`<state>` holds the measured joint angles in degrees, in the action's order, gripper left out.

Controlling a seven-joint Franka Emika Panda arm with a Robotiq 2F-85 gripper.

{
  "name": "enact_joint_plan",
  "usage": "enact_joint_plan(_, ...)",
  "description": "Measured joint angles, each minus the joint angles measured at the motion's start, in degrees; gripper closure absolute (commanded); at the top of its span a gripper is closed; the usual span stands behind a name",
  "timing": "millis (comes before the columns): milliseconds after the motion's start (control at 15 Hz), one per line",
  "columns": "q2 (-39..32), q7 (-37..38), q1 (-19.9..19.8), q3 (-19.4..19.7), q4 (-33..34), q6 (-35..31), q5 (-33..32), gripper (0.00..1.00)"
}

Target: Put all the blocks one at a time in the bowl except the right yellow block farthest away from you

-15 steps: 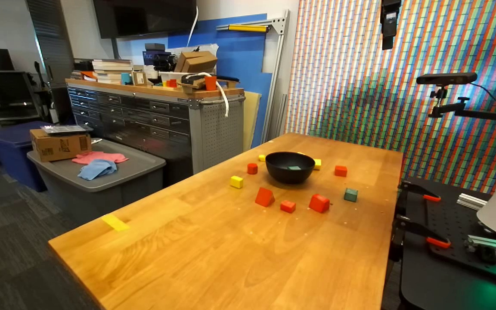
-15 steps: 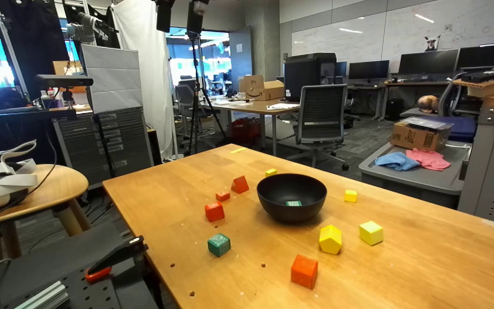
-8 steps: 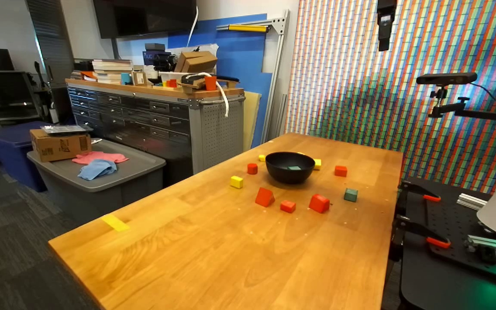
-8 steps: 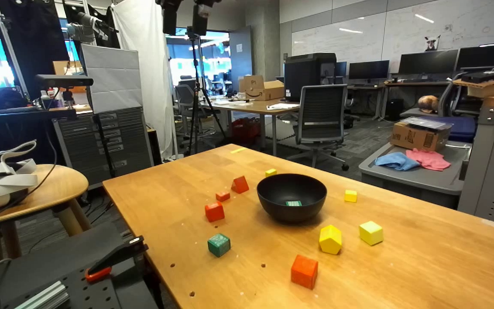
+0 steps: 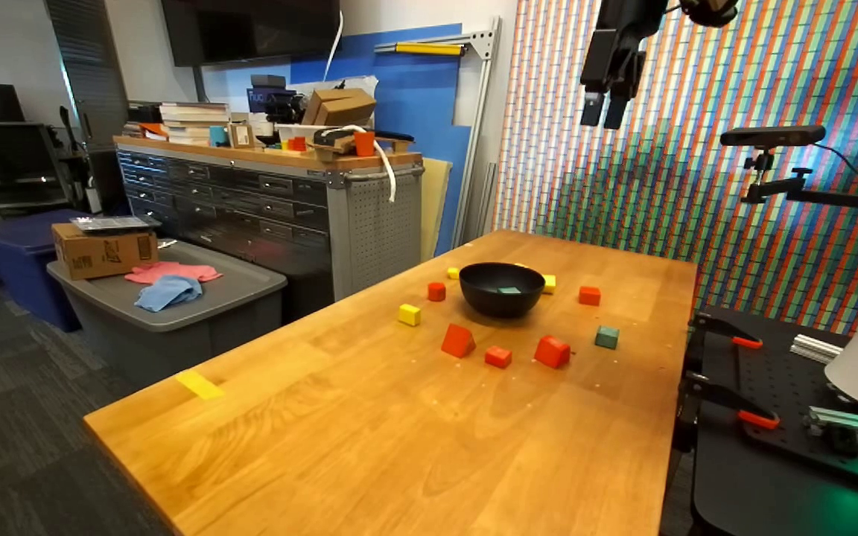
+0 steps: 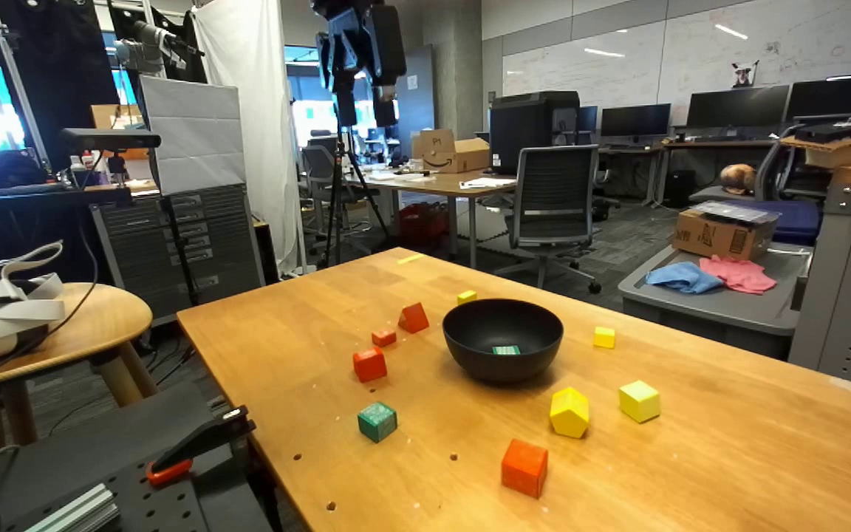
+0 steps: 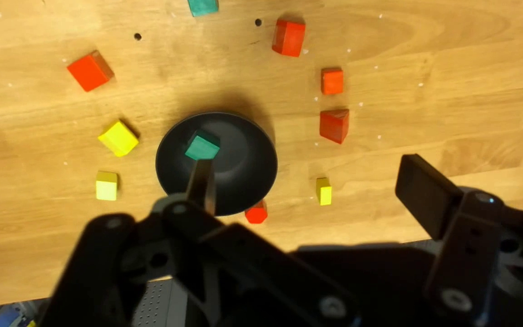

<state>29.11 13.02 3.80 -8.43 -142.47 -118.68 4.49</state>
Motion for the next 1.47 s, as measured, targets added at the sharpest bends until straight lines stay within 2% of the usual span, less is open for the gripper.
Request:
enact_joint_plan(133, -0.84, 0.45, 0.07, -1.09, -1.17, -0.11, -0.70, 0.00)
enact_joint_plan(600, -1.88, 0.56, 0.40, -1.19, -1.94, -1.56, -0.42, 0.00)
enact_joint_plan(867, -7.27, 0.75, 2.95, -1.93, -5.66, -10.52, 3.29, 0.00)
enact_joint_plan(1133, -16.05, 8.56, 3.02, -5.57, -9.93, -24.19, 2.00, 0.00)
enact_joint_plan(1467, -27.21, 14.10, 3.34, -6.62, -11.37, -31.92, 0.99, 0.00)
